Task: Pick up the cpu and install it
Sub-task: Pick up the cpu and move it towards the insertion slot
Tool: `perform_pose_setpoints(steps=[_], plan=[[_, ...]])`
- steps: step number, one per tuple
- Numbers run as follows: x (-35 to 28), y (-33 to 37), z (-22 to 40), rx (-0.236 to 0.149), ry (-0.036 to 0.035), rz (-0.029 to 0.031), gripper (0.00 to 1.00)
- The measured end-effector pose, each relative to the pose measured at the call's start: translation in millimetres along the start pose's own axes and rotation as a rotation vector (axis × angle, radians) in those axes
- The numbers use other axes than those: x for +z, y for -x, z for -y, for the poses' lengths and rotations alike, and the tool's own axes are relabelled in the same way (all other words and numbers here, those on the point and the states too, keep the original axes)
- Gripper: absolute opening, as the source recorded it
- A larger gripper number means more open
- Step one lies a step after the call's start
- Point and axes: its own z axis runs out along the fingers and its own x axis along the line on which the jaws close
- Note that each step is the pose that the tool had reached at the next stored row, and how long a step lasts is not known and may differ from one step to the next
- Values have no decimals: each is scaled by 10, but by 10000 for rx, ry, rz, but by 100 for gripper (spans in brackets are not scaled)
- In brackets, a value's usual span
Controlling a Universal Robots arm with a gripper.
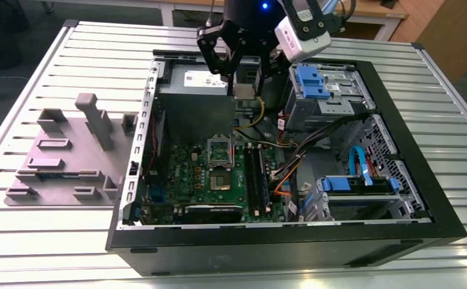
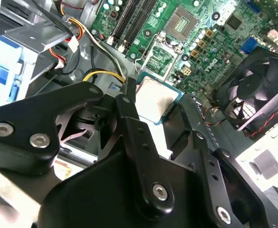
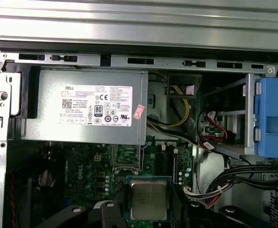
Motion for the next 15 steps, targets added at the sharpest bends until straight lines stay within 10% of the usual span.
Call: perform_pose_setpoints(steps=[15], plan=[[0, 89, 2, 0, 0, 0, 47]])
